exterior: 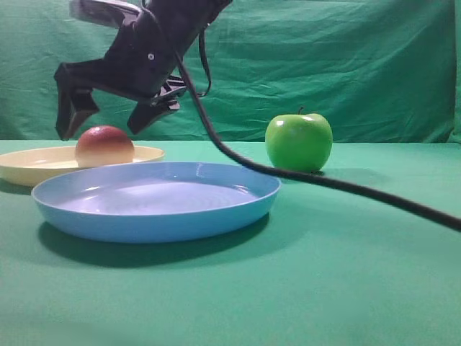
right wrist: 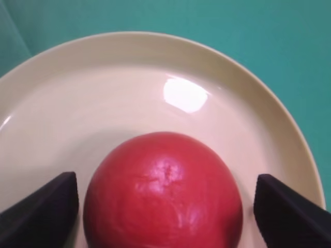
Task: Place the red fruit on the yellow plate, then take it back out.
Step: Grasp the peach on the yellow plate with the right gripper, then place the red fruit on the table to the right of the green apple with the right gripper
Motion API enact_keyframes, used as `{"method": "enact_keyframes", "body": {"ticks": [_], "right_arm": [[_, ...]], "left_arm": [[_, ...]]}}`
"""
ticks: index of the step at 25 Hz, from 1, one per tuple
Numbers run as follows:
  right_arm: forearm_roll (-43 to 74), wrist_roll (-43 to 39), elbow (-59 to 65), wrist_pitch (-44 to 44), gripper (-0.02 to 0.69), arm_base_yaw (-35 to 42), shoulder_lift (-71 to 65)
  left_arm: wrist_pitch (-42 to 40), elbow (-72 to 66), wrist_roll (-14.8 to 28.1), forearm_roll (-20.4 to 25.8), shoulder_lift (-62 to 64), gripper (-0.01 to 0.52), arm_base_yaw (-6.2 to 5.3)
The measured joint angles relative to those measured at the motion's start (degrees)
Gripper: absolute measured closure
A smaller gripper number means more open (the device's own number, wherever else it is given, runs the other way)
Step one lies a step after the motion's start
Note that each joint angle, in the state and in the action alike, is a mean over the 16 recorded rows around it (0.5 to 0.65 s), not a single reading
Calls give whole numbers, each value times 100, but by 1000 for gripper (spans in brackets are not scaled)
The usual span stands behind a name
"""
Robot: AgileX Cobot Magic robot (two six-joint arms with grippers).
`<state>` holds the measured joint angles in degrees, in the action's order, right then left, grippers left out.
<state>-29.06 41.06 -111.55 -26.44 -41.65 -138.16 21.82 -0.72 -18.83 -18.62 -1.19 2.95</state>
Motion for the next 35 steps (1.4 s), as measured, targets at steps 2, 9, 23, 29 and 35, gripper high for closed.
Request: {"method": "enact_keyframes", "body": {"ticks": [2,9,23,29,35], "right_arm": [[-11,2,-2,9,118,0,-42],[-3,5,-12,-199,314,1,39],[1180,-1108,-15,-2077,454,179,1836],[2302,-2113,282,-3014,464,286,2937],[3041,-2918,1298,-3349,471,541,4159]], "left_arm": [[0,0,0,0,0,514,0],[0,0,0,0,0,514,0],[0,0,0,0,0,514,0],[0,0,0,0,0,514,0],[0,0,0,0,0,514,0]]}}
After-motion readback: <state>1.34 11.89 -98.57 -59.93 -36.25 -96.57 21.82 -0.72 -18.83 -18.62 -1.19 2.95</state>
